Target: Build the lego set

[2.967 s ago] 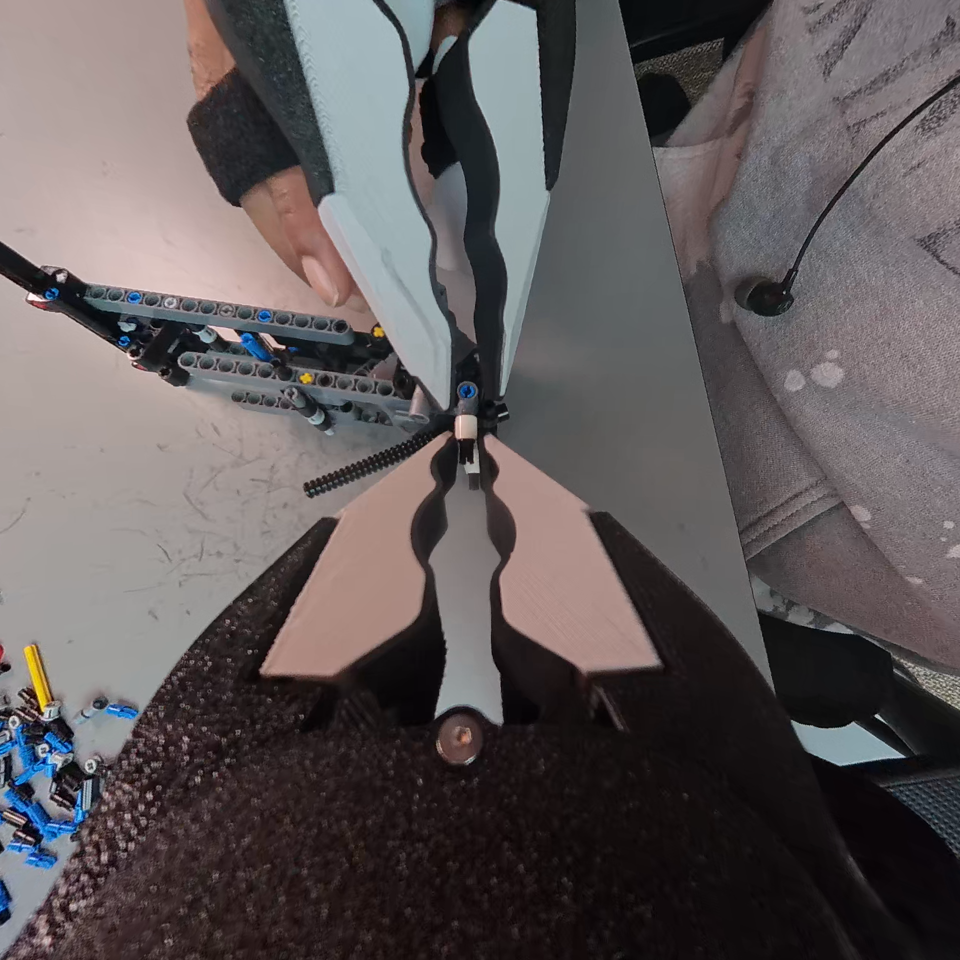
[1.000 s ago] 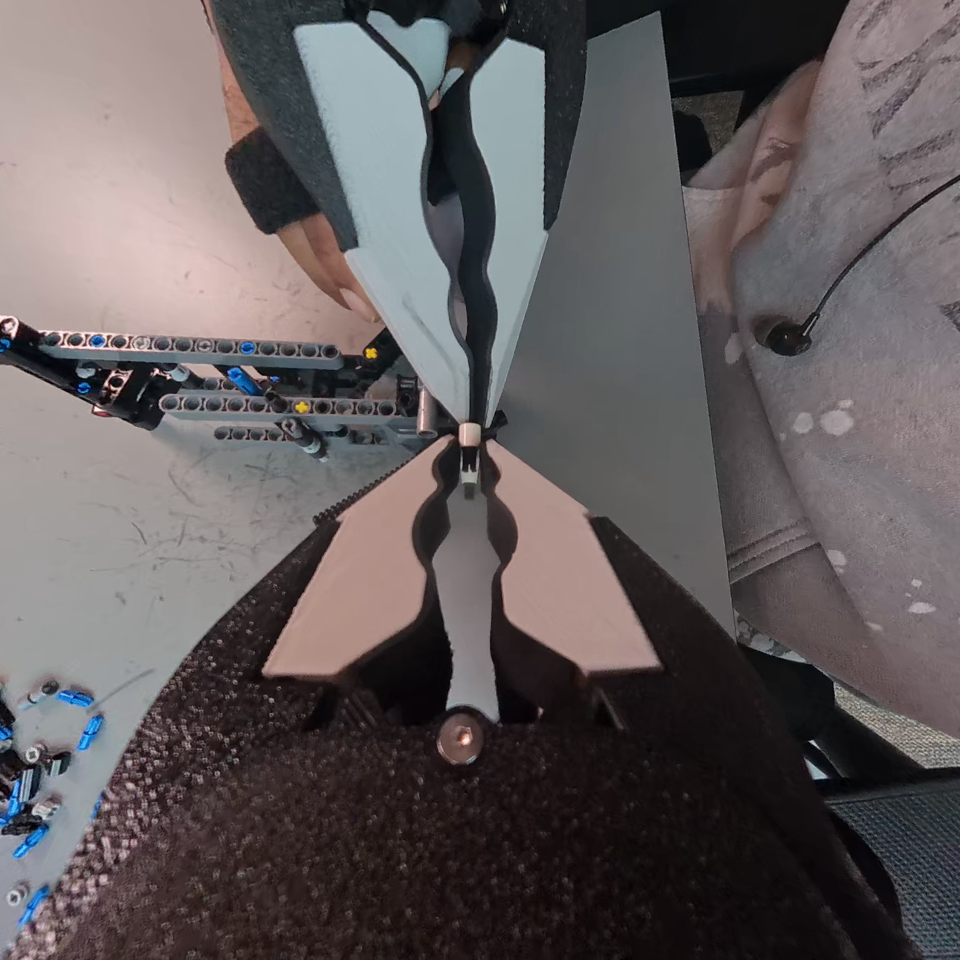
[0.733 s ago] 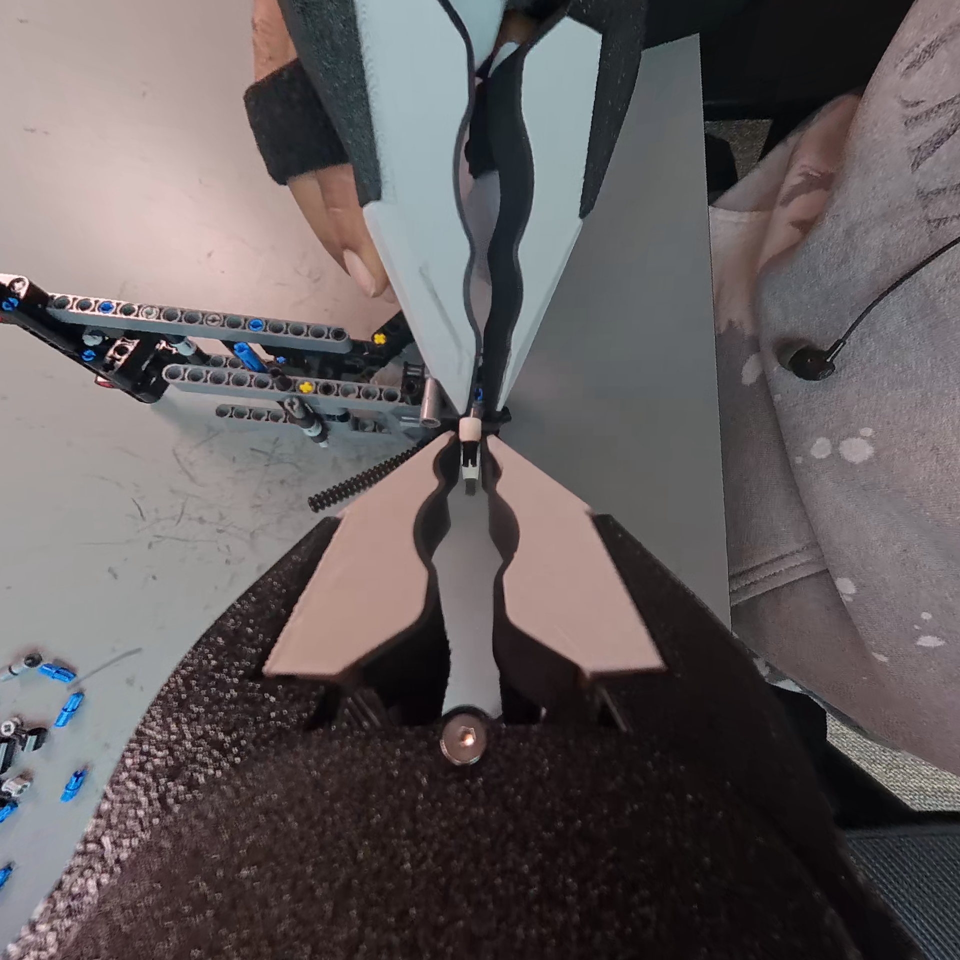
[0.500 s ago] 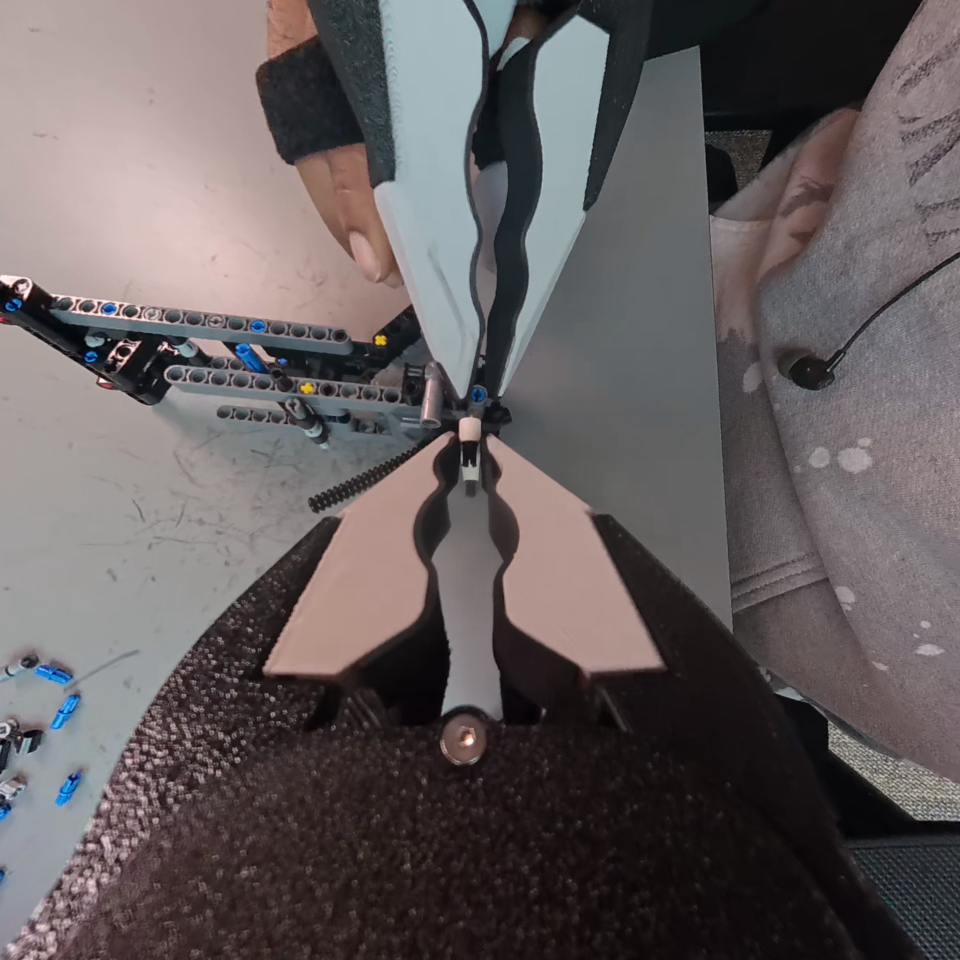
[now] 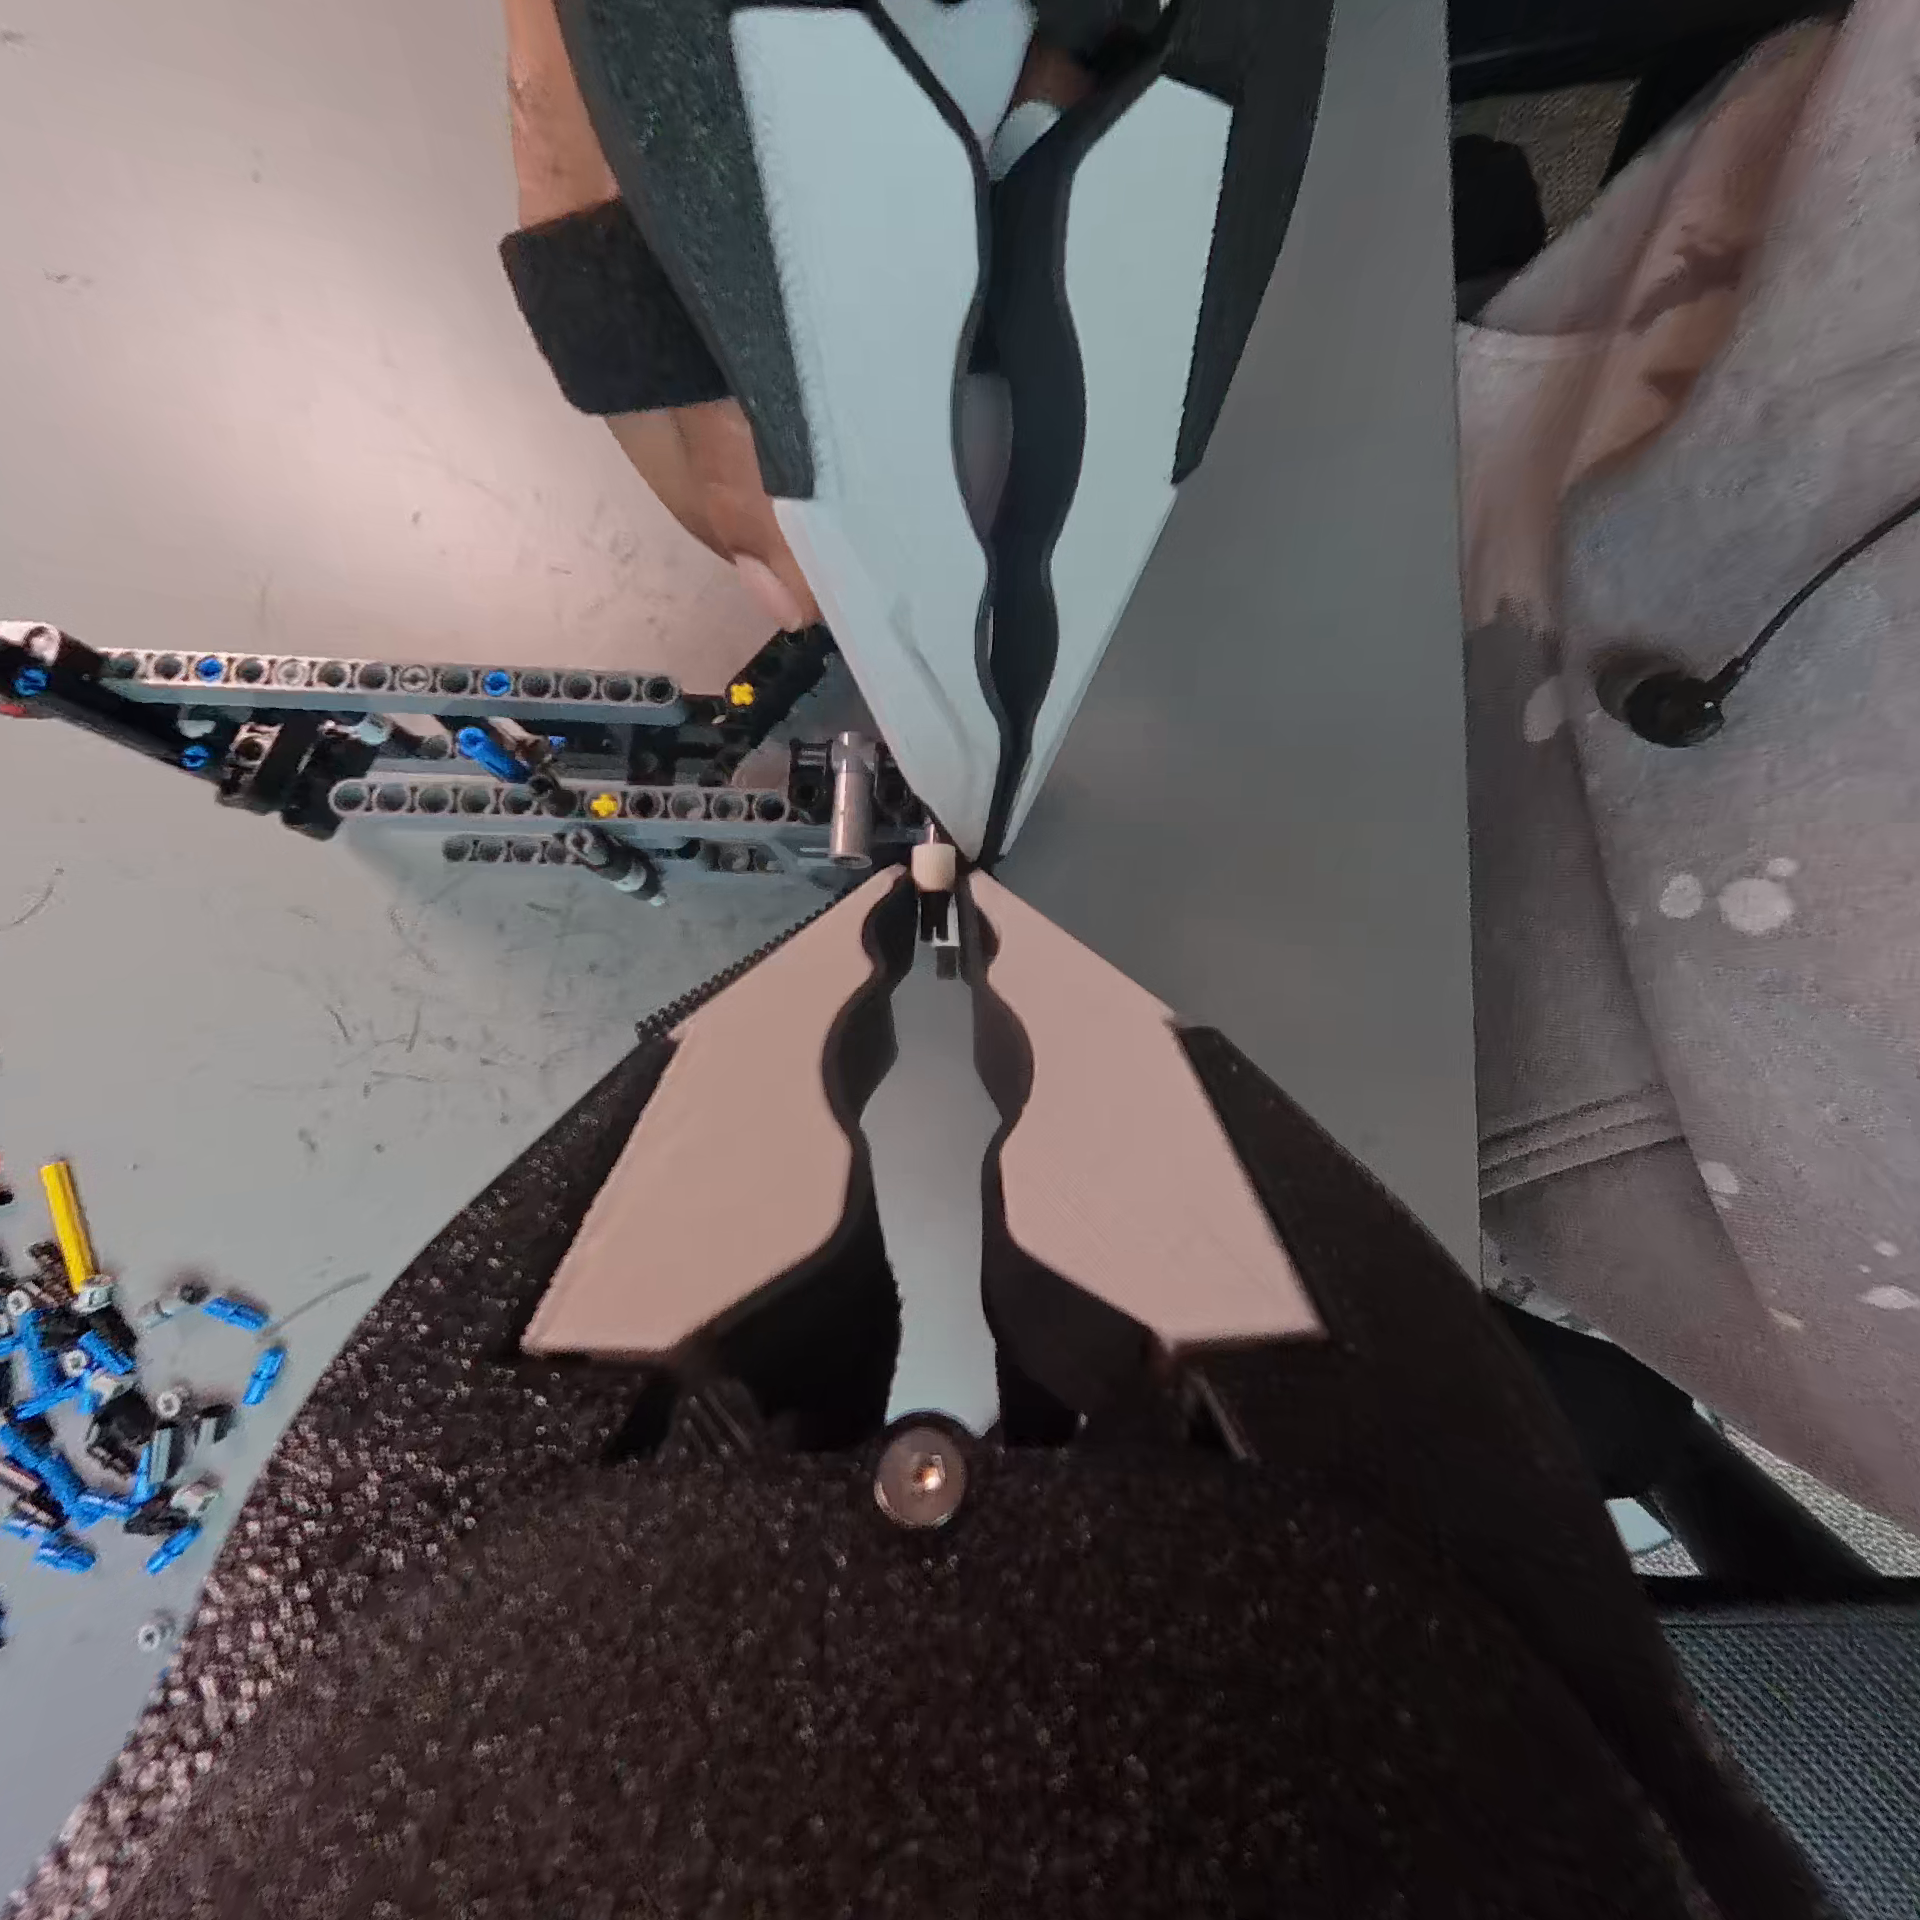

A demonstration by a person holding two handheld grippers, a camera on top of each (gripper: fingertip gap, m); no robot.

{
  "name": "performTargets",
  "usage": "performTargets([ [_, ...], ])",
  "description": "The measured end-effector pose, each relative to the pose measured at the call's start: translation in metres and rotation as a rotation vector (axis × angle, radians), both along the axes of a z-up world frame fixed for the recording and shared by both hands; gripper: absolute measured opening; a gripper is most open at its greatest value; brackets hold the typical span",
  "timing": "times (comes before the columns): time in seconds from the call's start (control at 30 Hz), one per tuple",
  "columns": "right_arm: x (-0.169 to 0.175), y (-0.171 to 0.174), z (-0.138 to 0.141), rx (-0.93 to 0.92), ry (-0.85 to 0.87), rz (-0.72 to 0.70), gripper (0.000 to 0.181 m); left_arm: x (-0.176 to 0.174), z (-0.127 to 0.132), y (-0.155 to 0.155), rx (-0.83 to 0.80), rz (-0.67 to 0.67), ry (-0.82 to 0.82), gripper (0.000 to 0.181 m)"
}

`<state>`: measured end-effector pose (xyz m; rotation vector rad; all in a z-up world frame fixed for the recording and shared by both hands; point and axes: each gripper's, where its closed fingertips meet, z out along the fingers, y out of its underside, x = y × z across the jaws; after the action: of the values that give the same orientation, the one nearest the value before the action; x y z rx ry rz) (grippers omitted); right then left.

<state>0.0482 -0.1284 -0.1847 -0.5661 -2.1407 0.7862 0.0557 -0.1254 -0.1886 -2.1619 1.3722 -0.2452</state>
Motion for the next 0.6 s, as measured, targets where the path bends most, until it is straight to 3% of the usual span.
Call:
performTargets([
  [0.2,0.007,0.007,0.005,-0.082,0.003,0.001,0.000,0.000,0.000,0.005,-0.011,0.016,0.001,0.008],
  [0.27,0.012,0.008,0.007,-0.072,0.002,0.015,0.008,0.000,0.000,0.005,-0.012,0.018,-0.010,0.008],
  [0.4,0.010,0.015,0.004,0.035,0.036,0.022,0.015,0.001,0.000,0.004,-0.012,0.010,-0.020,0.008],
  [0.6,0.006,0.017,0.002,0.205,0.115,0.050,0.010,0.000,0.000,0.004,-0.016,0.017,-0.037,0.008],
])
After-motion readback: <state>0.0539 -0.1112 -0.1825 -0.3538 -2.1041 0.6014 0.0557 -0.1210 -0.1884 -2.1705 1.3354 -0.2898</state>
